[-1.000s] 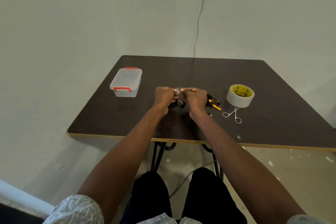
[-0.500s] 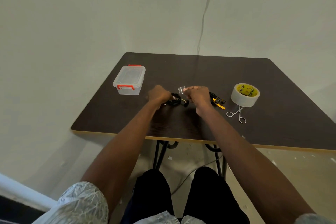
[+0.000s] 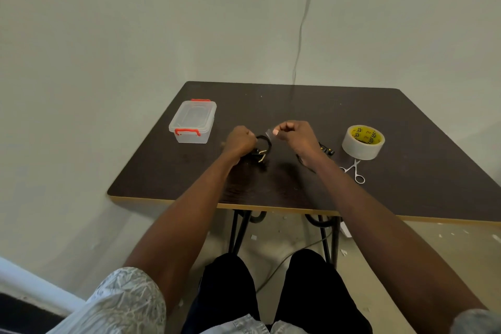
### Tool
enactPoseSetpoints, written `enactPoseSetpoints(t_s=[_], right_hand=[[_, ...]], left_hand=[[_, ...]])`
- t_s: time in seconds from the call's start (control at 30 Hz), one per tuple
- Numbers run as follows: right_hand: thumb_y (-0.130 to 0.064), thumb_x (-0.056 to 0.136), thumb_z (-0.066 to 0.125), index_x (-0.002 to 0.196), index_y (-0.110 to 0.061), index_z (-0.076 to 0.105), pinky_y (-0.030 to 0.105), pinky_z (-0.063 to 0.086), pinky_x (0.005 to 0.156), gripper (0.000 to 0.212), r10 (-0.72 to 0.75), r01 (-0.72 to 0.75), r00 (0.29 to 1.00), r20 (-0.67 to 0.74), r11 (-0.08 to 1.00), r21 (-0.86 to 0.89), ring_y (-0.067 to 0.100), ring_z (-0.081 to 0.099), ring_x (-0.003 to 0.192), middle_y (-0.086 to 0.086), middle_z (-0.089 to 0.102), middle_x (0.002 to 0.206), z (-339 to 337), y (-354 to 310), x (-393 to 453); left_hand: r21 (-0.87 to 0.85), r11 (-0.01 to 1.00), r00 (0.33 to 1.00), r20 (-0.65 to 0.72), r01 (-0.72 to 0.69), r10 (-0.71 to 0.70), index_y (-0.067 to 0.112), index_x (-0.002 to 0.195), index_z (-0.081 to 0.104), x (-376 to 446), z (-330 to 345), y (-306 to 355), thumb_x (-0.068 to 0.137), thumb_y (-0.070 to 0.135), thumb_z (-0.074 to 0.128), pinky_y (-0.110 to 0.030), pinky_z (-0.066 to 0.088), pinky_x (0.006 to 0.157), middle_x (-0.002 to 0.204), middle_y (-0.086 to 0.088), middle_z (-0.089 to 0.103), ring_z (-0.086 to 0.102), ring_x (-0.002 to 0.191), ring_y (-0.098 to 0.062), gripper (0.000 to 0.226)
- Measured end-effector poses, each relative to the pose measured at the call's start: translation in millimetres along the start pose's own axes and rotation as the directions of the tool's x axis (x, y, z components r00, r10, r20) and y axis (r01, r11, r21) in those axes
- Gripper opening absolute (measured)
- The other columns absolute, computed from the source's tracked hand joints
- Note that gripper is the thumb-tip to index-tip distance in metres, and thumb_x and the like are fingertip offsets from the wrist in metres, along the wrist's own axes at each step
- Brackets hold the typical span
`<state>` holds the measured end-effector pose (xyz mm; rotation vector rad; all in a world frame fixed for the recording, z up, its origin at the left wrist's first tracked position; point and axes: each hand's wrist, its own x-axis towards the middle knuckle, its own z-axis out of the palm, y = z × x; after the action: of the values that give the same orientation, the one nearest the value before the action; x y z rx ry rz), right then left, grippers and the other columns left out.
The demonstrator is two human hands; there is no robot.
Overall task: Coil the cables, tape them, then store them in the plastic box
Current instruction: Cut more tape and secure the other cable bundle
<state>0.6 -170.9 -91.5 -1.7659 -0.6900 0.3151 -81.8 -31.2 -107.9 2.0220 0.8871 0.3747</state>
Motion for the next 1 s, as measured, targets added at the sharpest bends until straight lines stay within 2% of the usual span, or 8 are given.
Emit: enactPoseSetpoints(t_s=[0.1, 0.27, 0.37, 0.47, 0.53, 0.67, 0.83, 1.0], right_hand=[[-0.006, 0.085, 0.070, 0.082, -0.005, 0.073, 0.016, 0.043, 0.068, 0.004, -0.046, 0.048, 0.998, 0.043, 0.998, -0.038, 0.001, 0.054, 0.066, -0.001, 0.067, 0.073, -11, -13, 5], [-0.013, 0.085, 0.071, 0.078, -0.013, 0.072, 0.025, 0.043, 0.072, 0.007, -0.111, 0.131, 0.985, 0.130, 0.978, -0.164, 0.008, 0.056, 0.072, 0.001, 0.070, 0.078, -30, -38, 18], [-0.014, 0.085, 0.071, 0.078, -0.014, 0.072, 0.021, 0.041, 0.067, 0.008, -0.184, 0.213, 0.970, 0.157, 0.958, -0.191, 0.003, 0.053, 0.064, -0.006, 0.066, 0.069, -36, -51, 21], [-0.017, 0.087, 0.070, 0.077, -0.013, 0.071, 0.017, 0.034, 0.055, 0.010, -0.233, 0.269, 0.956, 0.177, 0.939, -0.217, -0.001, 0.041, 0.050, -0.011, 0.054, 0.055, -38, -59, 21], [-0.019, 0.087, 0.070, 0.079, -0.011, 0.072, 0.017, 0.030, 0.051, 0.011, -0.245, 0.292, 0.948, 0.204, 0.924, -0.246, 0.002, 0.035, 0.046, -0.009, 0.050, 0.053, -39, -64, 21], [-0.019, 0.088, 0.068, 0.079, -0.015, 0.071, 0.016, 0.034, 0.055, 0.010, -0.252, 0.327, 0.935, 0.249, 0.884, -0.335, -0.002, 0.044, 0.047, -0.012, 0.057, 0.056, -38, -71, 22], [-0.020, 0.089, 0.068, 0.081, -0.018, 0.070, 0.019, 0.039, 0.064, 0.009, -0.259, 0.331, 0.936, 0.238, 0.879, -0.342, -0.003, 0.055, 0.063, -0.010, 0.066, 0.071, -38, -77, 23], [-0.019, 0.089, 0.067, 0.083, -0.013, 0.071, 0.019, 0.036, 0.060, 0.009, -0.280, 0.348, 0.932, 0.232, 0.872, -0.345, -0.002, 0.051, 0.060, -0.011, 0.062, 0.072, -35, -82, 21]], left_hand=[[-0.300, 0.952, 0.998, 0.005, -0.064, 0.068, 0.012, 0.088, 0.058, -4, -10, 11, 0.076, 0.002, 0.072, -0.023, 0.045, 0.057, 0.086, -0.011, 0.068, 0.061, 0.072, -0.015, 0.021], [-0.562, 0.825, 0.972, 0.156, -0.058, 0.174, 0.004, 0.105, 0.058, -8, -29, 31, 0.079, -0.005, 0.065, -0.034, 0.054, 0.081, 0.084, -0.010, 0.069, 0.068, 0.077, -0.019, 0.029], [-0.683, 0.730, 0.953, 0.196, -0.036, 0.230, 0.003, 0.097, 0.059, -10, -35, 38, 0.083, -0.002, 0.060, -0.032, 0.054, 0.078, 0.076, -0.011, 0.066, 0.065, 0.069, -0.019, 0.015], [-0.714, 0.699, 0.943, 0.207, -0.038, 0.262, 0.006, 0.094, 0.060, -12, -39, 44, 0.087, 0.013, 0.068, -0.029, 0.053, 0.071, 0.071, -0.006, 0.063, 0.061, 0.066, -0.016, 0.013], [-0.698, 0.714, 0.948, 0.193, -0.049, 0.253, 0.003, 0.096, 0.062, -13, -41, 47, 0.084, 0.010, 0.072, -0.027, 0.053, 0.066, 0.074, -0.006, 0.063, 0.060, 0.065, -0.015, 0.017], [-0.694, 0.718, 0.957, 0.162, -0.061, 0.239, 0.002, 0.095, 0.063, -12, -46, 50, 0.082, -0.004, 0.069, -0.029, 0.055, 0.069, 0.083, -0.010, 0.065, 0.061, 0.071, -0.019, 0.015], [-0.723, 0.688, 0.962, 0.140, -0.062, 0.234, 0.001, 0.094, 0.062, -13, -54, 53, 0.084, -0.007, 0.065, -0.028, 0.058, 0.068, 0.085, -0.011, 0.066, 0.066, 0.073, -0.019, 0.013], [-0.736, 0.676, 0.956, 0.162, -0.049, 0.246, 0.002, 0.092, 0.064, -15, -56, 52, 0.080, -0.003, 0.072, -0.031, 0.057, 0.069, 0.084, -0.010, 0.066, 0.063, 0.076, -0.021, 0.015]])
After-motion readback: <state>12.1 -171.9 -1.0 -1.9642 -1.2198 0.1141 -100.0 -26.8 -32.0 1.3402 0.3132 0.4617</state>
